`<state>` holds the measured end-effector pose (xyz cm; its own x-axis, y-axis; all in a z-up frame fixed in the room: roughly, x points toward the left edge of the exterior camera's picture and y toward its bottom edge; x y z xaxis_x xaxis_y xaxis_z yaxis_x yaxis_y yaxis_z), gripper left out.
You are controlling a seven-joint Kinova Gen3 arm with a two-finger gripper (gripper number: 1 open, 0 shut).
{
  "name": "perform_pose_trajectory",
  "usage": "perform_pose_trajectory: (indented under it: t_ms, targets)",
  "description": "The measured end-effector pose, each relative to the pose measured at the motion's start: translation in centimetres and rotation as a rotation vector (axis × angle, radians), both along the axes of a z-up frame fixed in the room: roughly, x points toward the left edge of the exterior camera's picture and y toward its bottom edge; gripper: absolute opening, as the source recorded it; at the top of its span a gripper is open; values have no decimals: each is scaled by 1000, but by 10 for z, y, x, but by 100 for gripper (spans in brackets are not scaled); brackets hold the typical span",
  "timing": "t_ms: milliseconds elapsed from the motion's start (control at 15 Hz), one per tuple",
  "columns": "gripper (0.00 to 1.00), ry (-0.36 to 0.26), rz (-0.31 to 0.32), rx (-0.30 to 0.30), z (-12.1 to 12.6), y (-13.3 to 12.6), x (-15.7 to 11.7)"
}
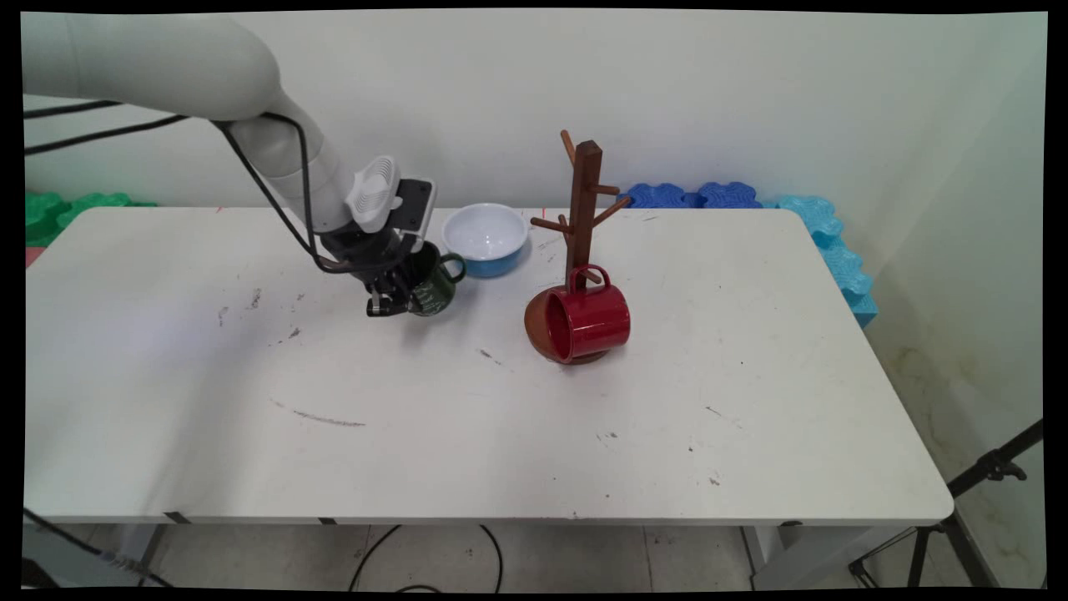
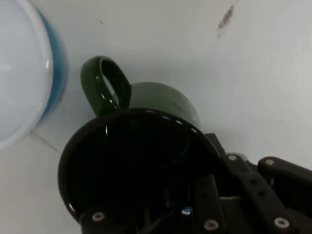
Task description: Place the picked object on the table
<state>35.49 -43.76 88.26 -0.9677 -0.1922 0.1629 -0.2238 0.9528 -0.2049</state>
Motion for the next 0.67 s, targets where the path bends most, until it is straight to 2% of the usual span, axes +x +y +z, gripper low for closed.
perform_pose_trajectory:
  t_ms: [667]
  targets:
    - [0, -35, -21, 53, -20, -17, -5]
